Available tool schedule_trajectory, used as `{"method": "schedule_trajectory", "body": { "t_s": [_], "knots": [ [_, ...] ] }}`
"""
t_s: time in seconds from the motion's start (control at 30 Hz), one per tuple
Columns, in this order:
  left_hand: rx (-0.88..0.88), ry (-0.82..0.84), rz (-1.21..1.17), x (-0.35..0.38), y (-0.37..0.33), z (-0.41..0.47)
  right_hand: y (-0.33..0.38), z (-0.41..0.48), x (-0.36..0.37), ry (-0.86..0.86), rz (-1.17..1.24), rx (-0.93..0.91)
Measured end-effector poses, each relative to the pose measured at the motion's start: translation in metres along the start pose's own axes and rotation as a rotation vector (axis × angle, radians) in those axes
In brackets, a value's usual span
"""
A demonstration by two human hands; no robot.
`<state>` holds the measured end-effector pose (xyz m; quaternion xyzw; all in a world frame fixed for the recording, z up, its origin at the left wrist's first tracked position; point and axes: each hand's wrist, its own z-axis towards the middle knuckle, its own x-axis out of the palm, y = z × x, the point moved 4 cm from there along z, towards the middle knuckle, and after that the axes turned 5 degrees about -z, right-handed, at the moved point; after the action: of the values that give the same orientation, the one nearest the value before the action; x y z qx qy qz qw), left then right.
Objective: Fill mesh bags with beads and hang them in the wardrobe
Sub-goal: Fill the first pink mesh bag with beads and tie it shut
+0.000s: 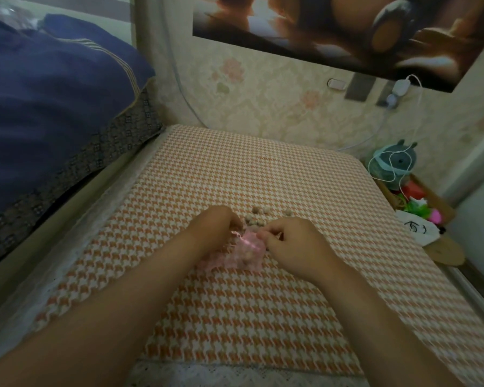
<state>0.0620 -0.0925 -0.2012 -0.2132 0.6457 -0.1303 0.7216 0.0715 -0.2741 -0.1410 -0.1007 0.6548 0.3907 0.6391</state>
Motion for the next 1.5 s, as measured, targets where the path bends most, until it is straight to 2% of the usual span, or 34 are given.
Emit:
{"method": "schedule_trajectory", "body": {
  "t_s": [0.1, 0.23, 0.33, 0.43, 0.57, 0.73, 0.93, 1.13, 1.4, 1.5],
  "knots": [
    [-0.024, -0.054, -0.049, -0.002, 0.006, 0.002, -0.002, 0.001, 0.001, 0.0, -0.006, -0.001],
    [-0.051, -0.154, -0.251, -0.019, 0.001, -0.008, 0.0, -0.001, 0.0, 0.011, 0.004, 0.009],
    [0.022, -0.28, -0.372, -0.042, -0.022, -0.02, 0.0, -0.002, 0.0, 0.029, -0.006, 0.023],
    [0.1, -0.245, -0.482, -0.053, -0.047, -0.036, 0.002, -0.004, -0.002, 0.042, -0.003, 0.024],
    [0.157, -0.079, -0.391, -0.046, -0.061, -0.05, 0.002, -0.008, -0.007, 0.043, -0.015, 0.049],
    [0.126, 0.013, -0.312, -0.039, -0.057, -0.053, 0.001, -0.012, -0.004, 0.08, 0.011, 0.074],
    [0.115, -0.014, -0.276, -0.042, -0.061, -0.049, -0.001, -0.015, -0.011, 0.071, 0.044, 0.07],
    [0.041, -0.157, -0.292, -0.046, -0.053, -0.037, -0.017, -0.017, -0.02, 0.016, 0.044, 0.098],
    [0.024, -0.031, -0.123, -0.001, -0.04, -0.022, -0.032, -0.02, -0.015, 0.029, 0.039, 0.116],
    [0.028, -0.033, -0.028, 0.008, -0.038, -0.016, -0.033, -0.017, -0.014, 0.028, 0.033, 0.114]
  ]
}}
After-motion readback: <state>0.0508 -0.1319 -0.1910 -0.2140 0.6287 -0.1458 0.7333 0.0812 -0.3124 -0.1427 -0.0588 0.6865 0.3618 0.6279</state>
